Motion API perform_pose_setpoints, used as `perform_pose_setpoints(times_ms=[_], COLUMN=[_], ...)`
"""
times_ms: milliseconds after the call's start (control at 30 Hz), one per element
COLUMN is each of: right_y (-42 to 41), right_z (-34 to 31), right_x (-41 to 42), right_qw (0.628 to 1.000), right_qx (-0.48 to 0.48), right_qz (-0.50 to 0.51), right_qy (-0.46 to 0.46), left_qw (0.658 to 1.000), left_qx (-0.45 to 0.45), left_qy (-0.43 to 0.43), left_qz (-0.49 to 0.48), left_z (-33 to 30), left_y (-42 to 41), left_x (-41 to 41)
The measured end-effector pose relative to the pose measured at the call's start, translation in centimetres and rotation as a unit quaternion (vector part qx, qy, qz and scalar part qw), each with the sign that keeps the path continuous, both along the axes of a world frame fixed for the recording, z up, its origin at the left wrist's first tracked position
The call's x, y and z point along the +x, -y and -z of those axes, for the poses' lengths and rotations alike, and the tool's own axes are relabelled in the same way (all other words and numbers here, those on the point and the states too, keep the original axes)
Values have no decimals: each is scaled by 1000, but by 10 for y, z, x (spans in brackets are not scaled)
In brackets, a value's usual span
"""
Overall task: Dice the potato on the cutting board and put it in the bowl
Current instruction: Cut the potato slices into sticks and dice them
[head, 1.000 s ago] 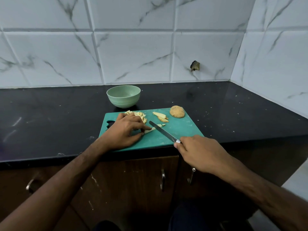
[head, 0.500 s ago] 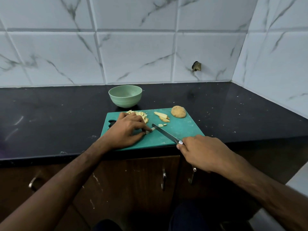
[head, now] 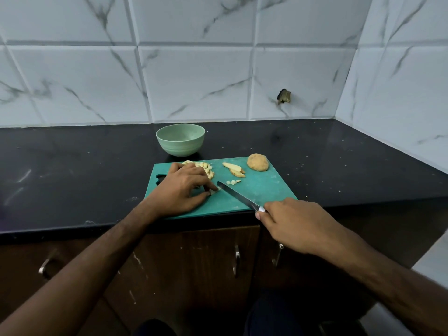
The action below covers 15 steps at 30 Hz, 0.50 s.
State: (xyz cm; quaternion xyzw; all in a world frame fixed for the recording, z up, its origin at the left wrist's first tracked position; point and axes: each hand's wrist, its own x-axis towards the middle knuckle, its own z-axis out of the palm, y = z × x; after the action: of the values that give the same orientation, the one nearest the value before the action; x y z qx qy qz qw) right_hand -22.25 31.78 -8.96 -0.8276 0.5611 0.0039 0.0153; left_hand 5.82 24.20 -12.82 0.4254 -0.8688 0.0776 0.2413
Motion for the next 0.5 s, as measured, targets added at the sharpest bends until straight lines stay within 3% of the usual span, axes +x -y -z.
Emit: perform_pose_setpoints(times_ms=[400,500], right_y=[3,-1], right_z=[-5,-4], right_x=[-5,-4], right_qw=[999,1000], right_qx=[-50,-26], right_qz=[16,6], right_qy=[-5,12], left_qw=[1000,1000], left_qx=[-6,-13], left_qy=[-9,-16], left_qz=[-4,-2], left_z=[0,0], left_y=[0,0], left_x=[0,0])
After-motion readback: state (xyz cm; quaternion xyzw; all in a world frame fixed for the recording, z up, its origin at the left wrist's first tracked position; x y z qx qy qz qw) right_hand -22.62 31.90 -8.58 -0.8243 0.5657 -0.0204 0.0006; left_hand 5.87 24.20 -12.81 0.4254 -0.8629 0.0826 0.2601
